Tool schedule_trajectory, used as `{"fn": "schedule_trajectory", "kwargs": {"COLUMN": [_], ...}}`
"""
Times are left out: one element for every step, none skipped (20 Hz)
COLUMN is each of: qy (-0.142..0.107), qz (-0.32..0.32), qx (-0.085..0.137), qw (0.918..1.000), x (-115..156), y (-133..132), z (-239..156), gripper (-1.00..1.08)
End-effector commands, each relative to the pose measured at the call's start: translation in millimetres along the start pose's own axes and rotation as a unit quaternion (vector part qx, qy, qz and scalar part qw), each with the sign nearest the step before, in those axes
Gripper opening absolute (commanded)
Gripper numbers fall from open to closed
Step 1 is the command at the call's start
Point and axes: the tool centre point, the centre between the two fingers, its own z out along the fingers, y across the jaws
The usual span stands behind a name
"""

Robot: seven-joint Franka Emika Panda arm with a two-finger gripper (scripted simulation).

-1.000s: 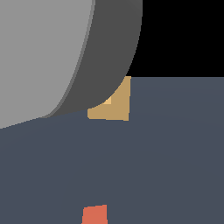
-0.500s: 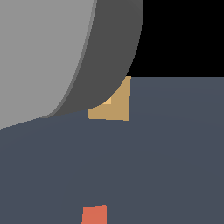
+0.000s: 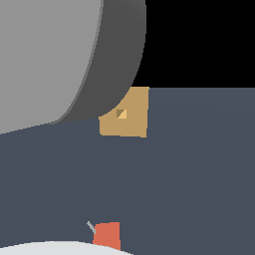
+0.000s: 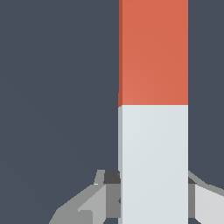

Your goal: Insert the peg into the horizontal hole in a box.

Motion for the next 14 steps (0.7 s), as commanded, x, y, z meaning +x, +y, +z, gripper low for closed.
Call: {"fn": "schedule_trajectory", "kwargs": {"qy": [0.0, 0.0, 0.0, 0.0, 0.0, 0.0, 0.0, 0.0, 0.0, 0.0, 0.0, 0.0, 0.0, 0.0], "qz": [0.002, 0.004, 0.005, 0.007, 0.009, 0.011, 0.013, 0.015, 0.018, 0.021, 0.024, 0.027, 0.03, 0.033], "qx": [-0.001, -0.001, -0.001, -0.001, -0.001, -0.001, -0.001, -0.001, -0.001, -0.001, -0.001, -0.001, -0.001, -0.001], "qw": [1.0, 1.0, 1.0, 1.0, 1.0, 0.9999, 0.9999, 0.9999, 0.9998, 0.9998, 0.9997, 0.9996, 0.9995, 0.9994], "x": [8.4, 12.7, 17.5, 22.7, 28.5, 34.9, 41.9, 49.6, 57.8, 66.7, 76.1, 86.0, 96.4, 107.3], "y": [-0.3, -0.9, -1.6, -2.3, -3.1, -3.9, -4.8, -5.7, -6.6, -7.5, -8.4, -9.4, -10.2, -11.0], "z": [-2.9, -3.7, -4.7, -5.7, -6.9, -8.1, -9.5, -11.1, -12.7, -14.5, -16.3, -18.3, -20.4, -22.6], "gripper": [-1.0, -1.0, -1.0, -1.0, -1.0, -1.0, -1.0, -1.0, -1.0, -1.0, -1.0, -1.0, -1.0, -1.0]}}
